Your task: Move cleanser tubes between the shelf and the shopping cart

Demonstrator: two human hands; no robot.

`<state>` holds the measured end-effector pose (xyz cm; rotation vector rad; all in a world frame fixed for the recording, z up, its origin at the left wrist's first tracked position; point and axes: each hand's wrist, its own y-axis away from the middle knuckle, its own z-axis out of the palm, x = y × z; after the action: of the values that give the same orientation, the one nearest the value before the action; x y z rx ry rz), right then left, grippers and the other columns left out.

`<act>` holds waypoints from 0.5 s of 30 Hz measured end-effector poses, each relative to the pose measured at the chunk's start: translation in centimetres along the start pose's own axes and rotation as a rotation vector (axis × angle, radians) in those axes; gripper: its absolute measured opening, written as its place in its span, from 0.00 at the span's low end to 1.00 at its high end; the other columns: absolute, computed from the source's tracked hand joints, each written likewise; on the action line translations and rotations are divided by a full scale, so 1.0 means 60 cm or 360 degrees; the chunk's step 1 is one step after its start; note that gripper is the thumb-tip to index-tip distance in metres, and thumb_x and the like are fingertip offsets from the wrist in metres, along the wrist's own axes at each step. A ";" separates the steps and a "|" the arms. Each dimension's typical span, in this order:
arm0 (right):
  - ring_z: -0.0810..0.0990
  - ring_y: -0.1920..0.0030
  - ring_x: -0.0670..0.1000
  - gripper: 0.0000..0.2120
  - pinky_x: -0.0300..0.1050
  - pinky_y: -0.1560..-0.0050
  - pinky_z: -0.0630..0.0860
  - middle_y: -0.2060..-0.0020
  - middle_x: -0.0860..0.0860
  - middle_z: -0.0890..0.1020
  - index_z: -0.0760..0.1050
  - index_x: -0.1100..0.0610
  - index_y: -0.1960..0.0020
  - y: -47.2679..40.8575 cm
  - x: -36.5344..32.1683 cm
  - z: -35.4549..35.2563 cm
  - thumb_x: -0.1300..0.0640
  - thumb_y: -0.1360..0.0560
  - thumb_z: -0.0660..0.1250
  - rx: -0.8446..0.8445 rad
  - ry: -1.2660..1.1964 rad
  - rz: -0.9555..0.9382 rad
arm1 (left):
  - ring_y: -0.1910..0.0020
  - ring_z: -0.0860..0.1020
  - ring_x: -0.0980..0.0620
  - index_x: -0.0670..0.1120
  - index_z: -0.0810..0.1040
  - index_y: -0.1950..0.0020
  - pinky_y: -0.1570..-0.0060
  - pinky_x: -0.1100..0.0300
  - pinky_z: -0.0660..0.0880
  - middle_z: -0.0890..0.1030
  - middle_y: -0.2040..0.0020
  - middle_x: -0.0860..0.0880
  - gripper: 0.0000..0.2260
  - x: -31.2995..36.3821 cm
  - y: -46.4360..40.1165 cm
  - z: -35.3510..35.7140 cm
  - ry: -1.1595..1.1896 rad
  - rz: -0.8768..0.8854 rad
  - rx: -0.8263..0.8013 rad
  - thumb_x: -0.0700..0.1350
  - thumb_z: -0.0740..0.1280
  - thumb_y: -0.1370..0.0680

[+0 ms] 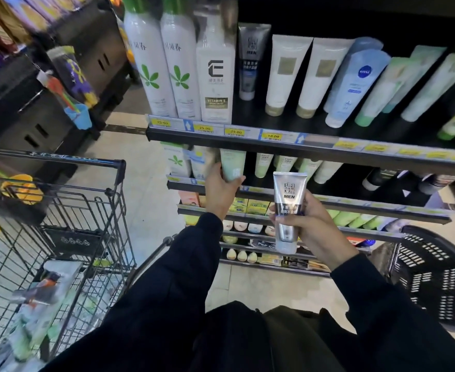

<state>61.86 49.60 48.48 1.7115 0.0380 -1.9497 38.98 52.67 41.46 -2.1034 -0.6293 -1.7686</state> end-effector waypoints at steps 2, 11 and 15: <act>0.85 0.43 0.60 0.32 0.56 0.43 0.79 0.45 0.62 0.85 0.73 0.55 0.30 0.005 0.001 0.000 0.76 0.30 0.73 0.0009 0.0038 0.0003 | 0.44 0.82 0.54 0.52 0.75 0.39 0.42 0.51 0.82 0.83 0.44 0.53 0.19 -0.009 -0.013 0.007 -0.0049 -0.0015 0.0020 0.45 0.78 0.26; 0.84 0.41 0.64 0.35 0.58 0.39 0.79 0.44 0.63 0.85 0.73 0.53 0.28 0.014 0.006 -0.011 0.77 0.29 0.72 0.0073 0.0037 0.0031 | 0.46 0.82 0.50 0.49 0.76 0.40 0.44 0.49 0.82 0.82 0.45 0.51 0.21 -0.008 -0.068 0.025 -0.0149 0.0016 0.0155 0.49 0.79 0.28; 0.84 0.40 0.65 0.35 0.57 0.39 0.79 0.43 0.65 0.84 0.72 0.55 0.28 0.010 0.010 -0.012 0.77 0.30 0.73 0.0079 0.0036 0.0049 | 0.43 0.81 0.47 0.45 0.75 0.36 0.41 0.48 0.81 0.82 0.42 0.48 0.24 -0.024 -0.075 0.032 -0.0311 -0.0013 0.0040 0.46 0.79 0.28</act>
<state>62.71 49.14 48.00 1.7561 -0.0285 -1.9240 38.03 57.26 39.54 -2.2767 -0.7076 -1.5624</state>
